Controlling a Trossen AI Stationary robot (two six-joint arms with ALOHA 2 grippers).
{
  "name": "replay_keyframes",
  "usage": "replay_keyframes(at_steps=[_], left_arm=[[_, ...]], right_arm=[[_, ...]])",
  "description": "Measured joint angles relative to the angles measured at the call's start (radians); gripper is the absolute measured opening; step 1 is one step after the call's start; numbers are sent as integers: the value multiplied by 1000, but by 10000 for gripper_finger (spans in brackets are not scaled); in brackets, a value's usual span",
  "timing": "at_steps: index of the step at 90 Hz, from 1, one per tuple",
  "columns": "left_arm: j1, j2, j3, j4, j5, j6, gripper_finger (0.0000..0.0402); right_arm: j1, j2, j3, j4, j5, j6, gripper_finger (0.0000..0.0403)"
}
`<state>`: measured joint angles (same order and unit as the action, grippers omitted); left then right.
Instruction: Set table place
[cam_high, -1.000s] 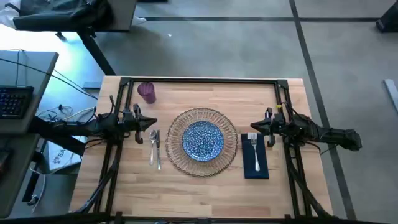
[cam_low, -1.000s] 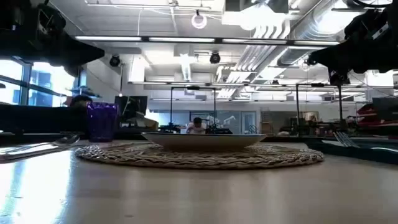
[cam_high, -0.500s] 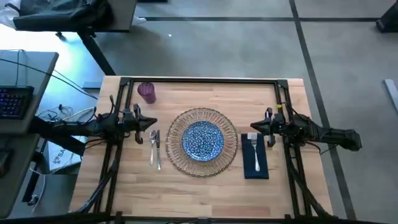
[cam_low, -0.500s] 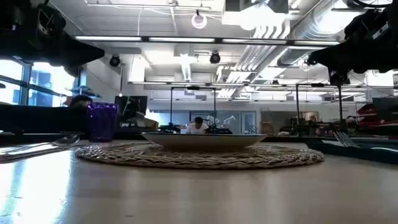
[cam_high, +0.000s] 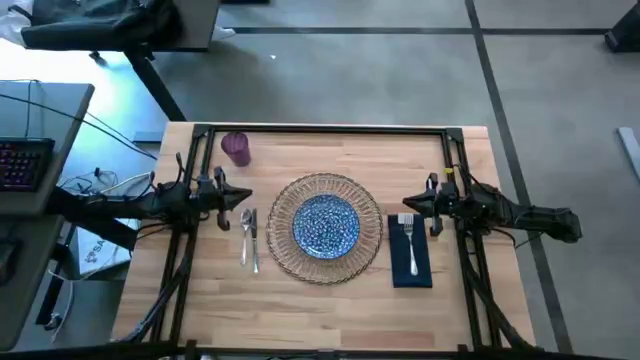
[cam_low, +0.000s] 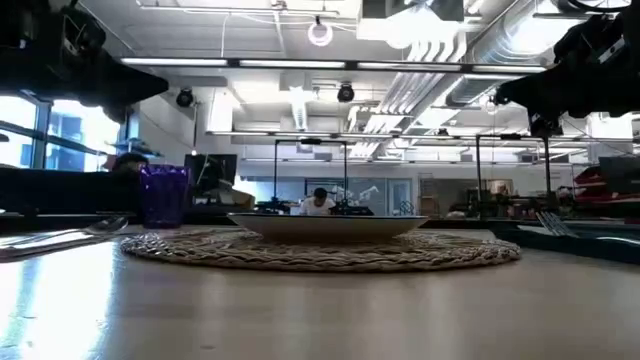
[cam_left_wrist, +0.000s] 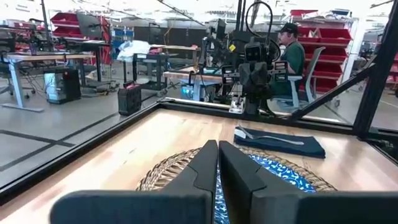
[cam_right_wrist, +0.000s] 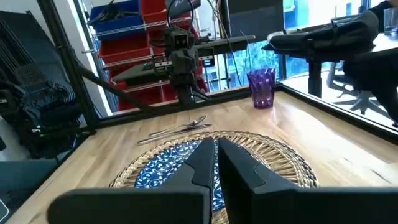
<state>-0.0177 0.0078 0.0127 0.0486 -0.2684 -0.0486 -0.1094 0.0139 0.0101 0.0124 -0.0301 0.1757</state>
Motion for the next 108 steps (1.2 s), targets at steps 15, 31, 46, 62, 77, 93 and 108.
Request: replay_keyframes(at_steps=[15, 31, 46, 62, 77, 93, 108], left_arm=[[0, 0, 0, 0, -1, 0, 0], [0, 0, 0, 0, -1, 0, 0], [0, 0, 0, 0, -1, 0, 0], [0, 0, 0, 0, -19, 8, 0], [0, 0, 0, 3, -59, 7, 0], [0, 0, 0, 3, -58, 2, 0], [0, 0, 0, 4, -70, 0, 0]], right_arm=[[0, 0, 0, 0, 0, 0, 0], [0, 0, 0, 0, 0, 0, 0], [0, 0, 0, 0, 1, -27, 0], [-1, 0, 0, 5, 56, -364, 0], [-2, 0, 0, 18, 123, -492, 0], [-1, 0, 0, 23, 103, -450, 0], [-1, 0, 0, 101, 112, -254, 0]])
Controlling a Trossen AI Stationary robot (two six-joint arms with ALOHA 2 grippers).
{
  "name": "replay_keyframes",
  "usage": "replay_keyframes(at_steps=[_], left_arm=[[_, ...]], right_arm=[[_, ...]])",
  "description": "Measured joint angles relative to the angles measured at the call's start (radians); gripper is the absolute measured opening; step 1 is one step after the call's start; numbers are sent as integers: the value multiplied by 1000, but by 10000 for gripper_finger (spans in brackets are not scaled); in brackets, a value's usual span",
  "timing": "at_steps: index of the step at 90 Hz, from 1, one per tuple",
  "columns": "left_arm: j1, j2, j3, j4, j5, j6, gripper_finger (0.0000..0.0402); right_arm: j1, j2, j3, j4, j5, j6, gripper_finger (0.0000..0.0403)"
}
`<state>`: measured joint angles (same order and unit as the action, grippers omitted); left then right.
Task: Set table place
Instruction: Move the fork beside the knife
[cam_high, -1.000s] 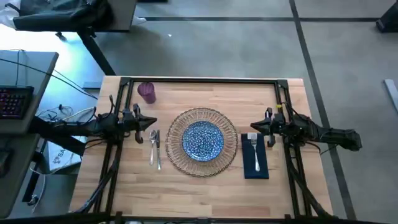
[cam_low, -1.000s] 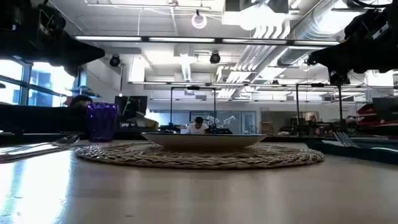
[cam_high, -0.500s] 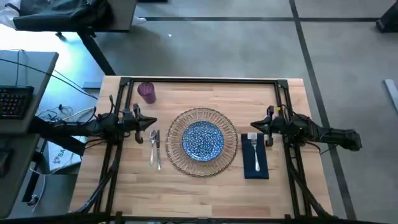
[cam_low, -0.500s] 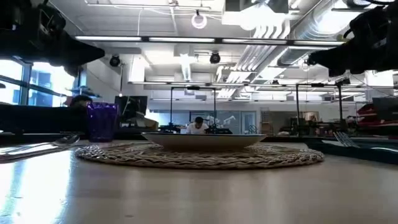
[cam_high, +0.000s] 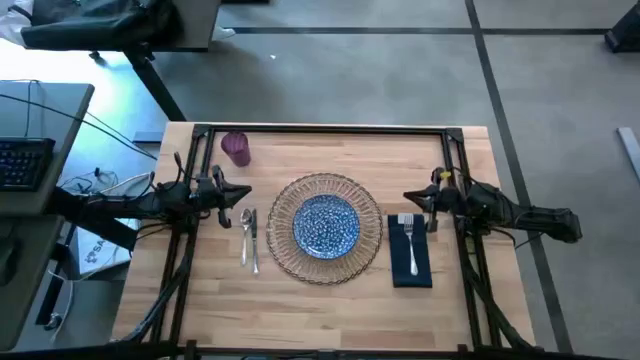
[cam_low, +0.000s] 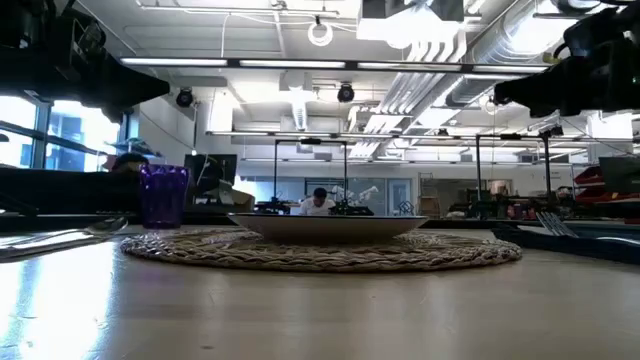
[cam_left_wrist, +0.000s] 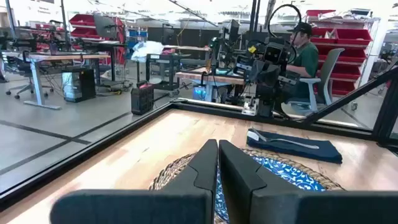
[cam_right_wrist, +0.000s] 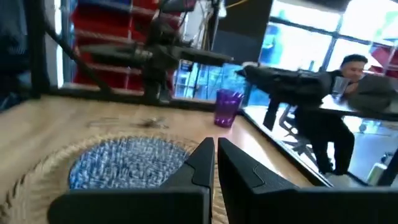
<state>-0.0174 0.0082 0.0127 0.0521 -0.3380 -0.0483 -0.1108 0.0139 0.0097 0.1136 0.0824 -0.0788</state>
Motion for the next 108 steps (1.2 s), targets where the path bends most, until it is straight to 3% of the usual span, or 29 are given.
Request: replay_keyframes(at_steps=[10, 21, 28, 38, 48, 59, 72, 81, 93, 108], left_arm=[[0, 0, 0, 1, -14, -2, 0], [0, 0, 0, 2, -24, -1, 0], [0, 0, 0, 3, -41, -1, 0], [0, 0, 0, 3, -45, -1, 0], [0, 0, 0, 4, -56, 0, 0], [0, 0, 0, 6, -94, 0, 0], [0, 0, 0, 8, -131, 8, 0], [0, 0, 0, 9, -140, 16, 0], [0, 0, 0, 9, -141, 16, 0], [0, 0, 0, 9, -142, 16, 0]], right_arm=[[0, 0, 0, 140, -8, 228, 0], [0, 4, 31, 133, -83, 264, 0], [1, 22, 103, 16, -62, 266, 0], [1, 103, 259, -300, 54, 313, 0], [13, 242, 429, -568, 149, 409, 0], [41, 446, 591, -798, 169, 530, 0], [127, 745, 754, -952, 148, 659, 0], [199, 943, 840, -1027, 142, 832, 0], [278, 1130, 877, -1103, 7, 1114, 0], [319, 1236, 876, -1185, -119, 1285, 6]])
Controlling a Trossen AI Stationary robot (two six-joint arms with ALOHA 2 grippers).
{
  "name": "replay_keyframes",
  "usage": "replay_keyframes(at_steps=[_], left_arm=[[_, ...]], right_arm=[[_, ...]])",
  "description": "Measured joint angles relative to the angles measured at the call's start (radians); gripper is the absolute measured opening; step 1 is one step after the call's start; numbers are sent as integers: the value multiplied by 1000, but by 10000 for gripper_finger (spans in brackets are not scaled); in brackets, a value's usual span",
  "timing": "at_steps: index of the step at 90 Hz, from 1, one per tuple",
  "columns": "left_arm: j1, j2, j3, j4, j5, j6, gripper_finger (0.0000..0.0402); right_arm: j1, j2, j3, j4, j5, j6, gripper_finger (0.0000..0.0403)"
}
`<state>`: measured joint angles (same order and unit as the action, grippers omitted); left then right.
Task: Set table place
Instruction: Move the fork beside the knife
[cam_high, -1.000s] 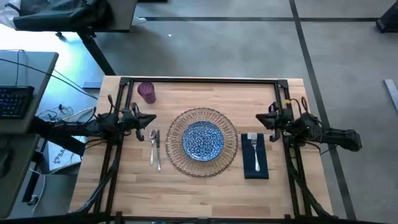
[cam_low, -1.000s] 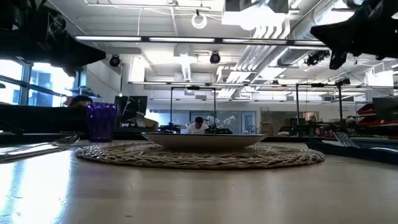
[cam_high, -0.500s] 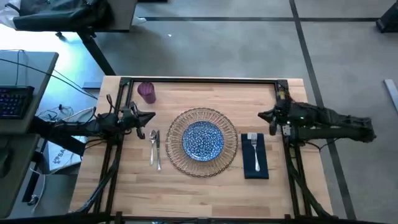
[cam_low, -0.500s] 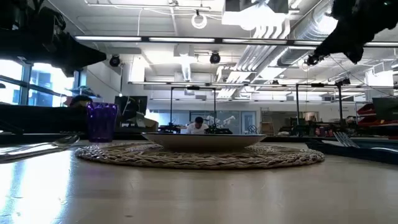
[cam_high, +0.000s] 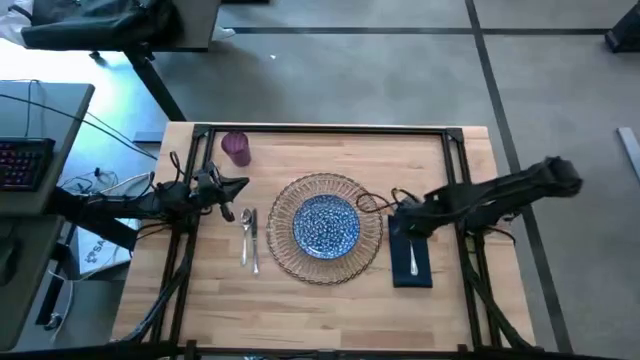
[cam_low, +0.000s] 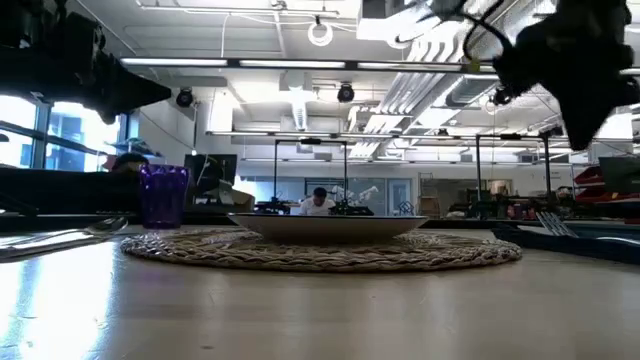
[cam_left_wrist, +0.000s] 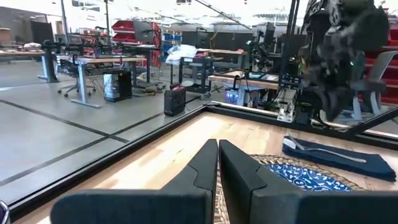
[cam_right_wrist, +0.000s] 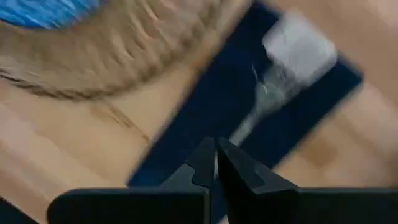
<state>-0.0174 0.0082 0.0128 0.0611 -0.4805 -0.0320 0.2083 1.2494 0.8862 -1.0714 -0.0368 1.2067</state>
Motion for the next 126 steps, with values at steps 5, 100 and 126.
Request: replay_keyframes(at_steps=[5, 100, 126], left_arm=[[0, 0, 0, 0, -2, 3, 0], [0, 6, 0, 0, -2, 44, 0], [0, 7, 0, 0, -2, 44, 0]], right_arm=[[6, 3, -14, 13, -1, 43, 19], [20, 170, -268, 352, -21, 342, 78], [20, 163, -270, 369, -41, 341, 15]])
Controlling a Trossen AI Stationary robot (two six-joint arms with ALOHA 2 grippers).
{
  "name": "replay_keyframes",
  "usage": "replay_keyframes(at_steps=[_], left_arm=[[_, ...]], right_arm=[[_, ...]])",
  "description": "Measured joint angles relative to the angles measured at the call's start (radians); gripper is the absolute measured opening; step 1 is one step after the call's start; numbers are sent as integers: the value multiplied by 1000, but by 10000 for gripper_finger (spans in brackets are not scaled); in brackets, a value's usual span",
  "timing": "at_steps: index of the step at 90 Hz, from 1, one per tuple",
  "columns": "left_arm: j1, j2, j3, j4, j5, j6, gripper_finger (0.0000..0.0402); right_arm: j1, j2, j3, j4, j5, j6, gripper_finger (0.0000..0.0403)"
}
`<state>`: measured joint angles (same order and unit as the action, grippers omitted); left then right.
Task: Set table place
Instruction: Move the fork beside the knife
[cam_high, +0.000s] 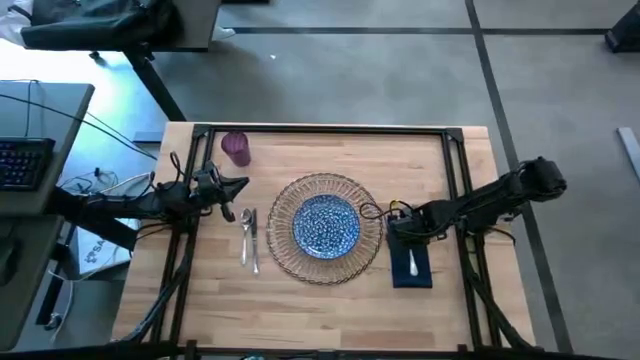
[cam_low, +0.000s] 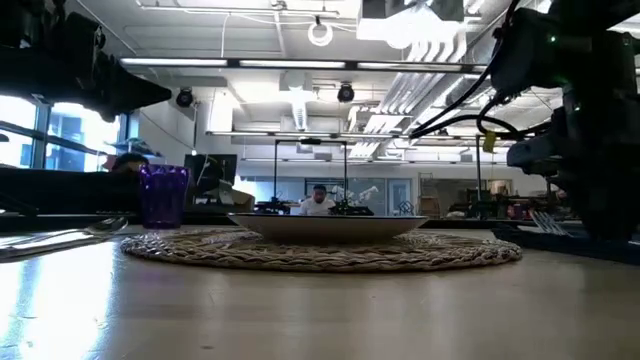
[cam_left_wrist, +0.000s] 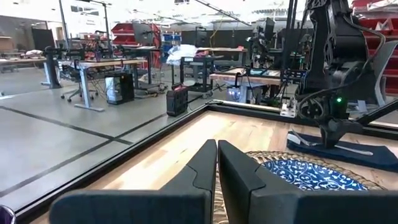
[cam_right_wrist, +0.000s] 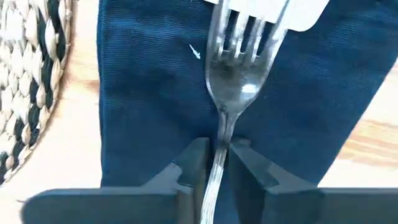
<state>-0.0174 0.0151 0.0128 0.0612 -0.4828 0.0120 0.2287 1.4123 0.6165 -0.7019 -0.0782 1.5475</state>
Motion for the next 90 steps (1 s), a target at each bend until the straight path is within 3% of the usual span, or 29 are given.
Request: replay_keyframes(at_steps=[27, 44, 59, 71, 81, 90], left_arm=[[0, 0, 0, 0, 0, 0, 0], [0, 0, 0, 0, 0, 0, 0], [0, 0, 0, 0, 0, 0, 0], [0, 0, 0, 0, -2, 25, 0], [0, 0, 0, 0, -2, 47, 0], [0, 0, 0, 0, -9, 73, 0]], right_arm=[[0, -62, 28, -85, -12, 23, 2], [-8, -72, 196, -239, -10, -5, 1], [-55, -49, 376, -118, 83, -93, 1], [-118, 92, 517, 88, 82, -221, 0], [-157, 304, 675, 252, 23, -340, 0], [-186, 485, 859, 293, 20, -428, 0]])
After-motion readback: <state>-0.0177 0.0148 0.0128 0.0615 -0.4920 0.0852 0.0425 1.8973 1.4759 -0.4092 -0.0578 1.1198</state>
